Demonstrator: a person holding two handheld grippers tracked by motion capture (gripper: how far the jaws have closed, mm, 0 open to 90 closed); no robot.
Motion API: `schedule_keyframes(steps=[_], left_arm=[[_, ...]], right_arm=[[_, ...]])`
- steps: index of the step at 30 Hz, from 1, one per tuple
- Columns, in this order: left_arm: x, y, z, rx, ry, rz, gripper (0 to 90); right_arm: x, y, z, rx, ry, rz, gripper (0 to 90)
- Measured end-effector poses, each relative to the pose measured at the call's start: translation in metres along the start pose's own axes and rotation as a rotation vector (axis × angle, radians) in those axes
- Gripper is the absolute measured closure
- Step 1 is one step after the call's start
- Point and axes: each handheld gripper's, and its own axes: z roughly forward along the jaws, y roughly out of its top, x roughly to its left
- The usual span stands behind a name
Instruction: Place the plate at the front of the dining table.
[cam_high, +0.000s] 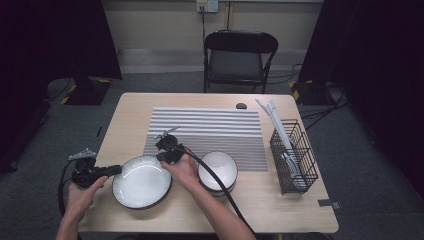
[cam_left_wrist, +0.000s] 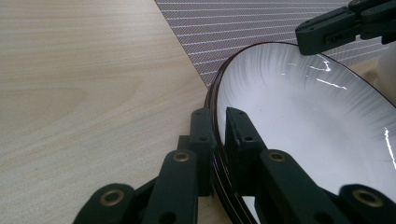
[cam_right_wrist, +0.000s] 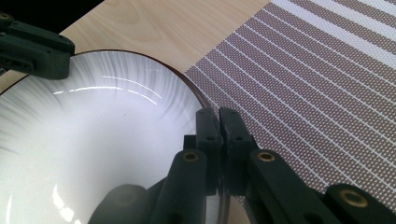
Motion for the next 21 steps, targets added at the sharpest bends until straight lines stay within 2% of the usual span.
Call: schedule_keyframes(steps=[5, 8, 10, 16, 19, 21], left_arm=[[0.0009, 0.0002, -0.001, -0.014, 0.001, -0.001, 83.4], [0.0017, 0.0005, -0.0026, -0.027, -0.012, -0.009, 86.6], [0.0019, 0.0004, -0.0014, -0.026, -0.011, -0.009, 86.8], [0.0023, 0.0003, -0.0014, -0.027, -0.013, -0.009, 86.7], [0.0026, 0.0003, -0.0015, -0.027, -0.012, -0.005, 86.6], [0.0028, 0.0, -0.0015, -0.028, -0.015, -0.011, 86.6]], right_arm=[[0.0027, -0.0006, 0.0008, -0.016, -0.018, 0.022, 88.1], [0.0025, 0.0, 0.0017, -0.025, -0.023, 0.006, 88.2], [0.0008, 0.0012, 0.0008, -0.015, -0.015, 0.033, 88.2], [0.0019, 0.001, 0.0009, -0.031, -0.029, 0.025, 87.9], [0.0034, 0.0014, -0.0014, -0.042, -0.046, 0.019, 84.1], [0.0024, 0.0019, -0.002, -0.038, -0.042, 0.024, 85.5]])
